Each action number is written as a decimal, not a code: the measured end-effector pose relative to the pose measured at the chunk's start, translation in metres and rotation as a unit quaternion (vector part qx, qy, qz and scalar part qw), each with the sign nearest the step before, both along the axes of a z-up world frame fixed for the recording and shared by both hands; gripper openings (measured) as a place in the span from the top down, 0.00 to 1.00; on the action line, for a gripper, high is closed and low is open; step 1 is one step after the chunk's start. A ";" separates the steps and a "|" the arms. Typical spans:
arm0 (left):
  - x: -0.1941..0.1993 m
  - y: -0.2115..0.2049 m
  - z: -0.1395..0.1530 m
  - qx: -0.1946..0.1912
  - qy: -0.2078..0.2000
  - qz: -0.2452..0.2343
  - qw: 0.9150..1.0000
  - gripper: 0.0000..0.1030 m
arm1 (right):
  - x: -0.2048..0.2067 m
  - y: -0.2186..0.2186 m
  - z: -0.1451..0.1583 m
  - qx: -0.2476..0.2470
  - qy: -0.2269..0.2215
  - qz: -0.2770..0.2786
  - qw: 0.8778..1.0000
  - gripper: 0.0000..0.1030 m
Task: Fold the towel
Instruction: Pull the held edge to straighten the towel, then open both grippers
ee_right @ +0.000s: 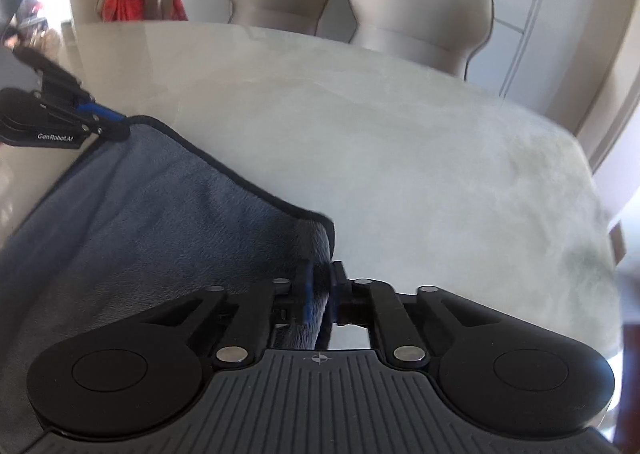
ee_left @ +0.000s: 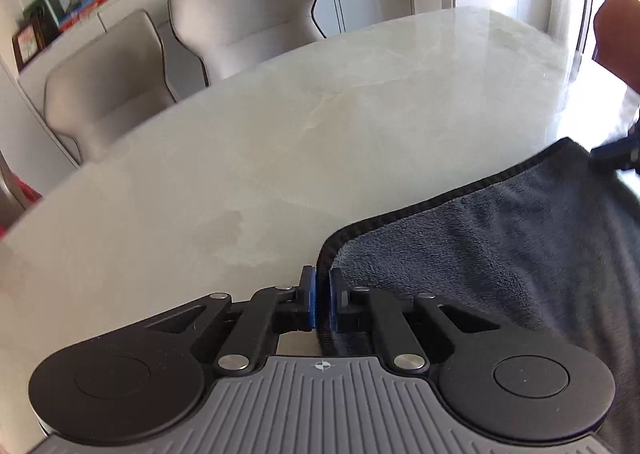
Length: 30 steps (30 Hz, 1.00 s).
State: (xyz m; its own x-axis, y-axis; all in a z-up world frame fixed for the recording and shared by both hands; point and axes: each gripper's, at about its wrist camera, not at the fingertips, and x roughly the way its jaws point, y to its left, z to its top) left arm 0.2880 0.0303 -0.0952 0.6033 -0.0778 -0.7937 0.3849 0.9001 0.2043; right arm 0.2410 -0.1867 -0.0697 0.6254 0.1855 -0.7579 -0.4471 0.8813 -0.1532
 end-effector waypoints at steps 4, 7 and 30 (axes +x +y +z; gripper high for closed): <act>0.006 0.002 0.002 -0.008 -0.001 0.007 1.000 0.95 | 0.032 -0.006 0.018 -0.040 -0.032 -0.001 0.999 1.00; 0.013 0.003 0.002 -0.009 0.000 0.007 1.000 0.95 | 0.048 -0.015 0.026 0.005 -0.014 -0.016 1.000 0.96; 0.009 0.006 -0.002 -0.004 -0.001 0.017 1.000 0.81 | -0.005 -0.009 -0.019 0.115 0.054 -0.030 0.991 0.92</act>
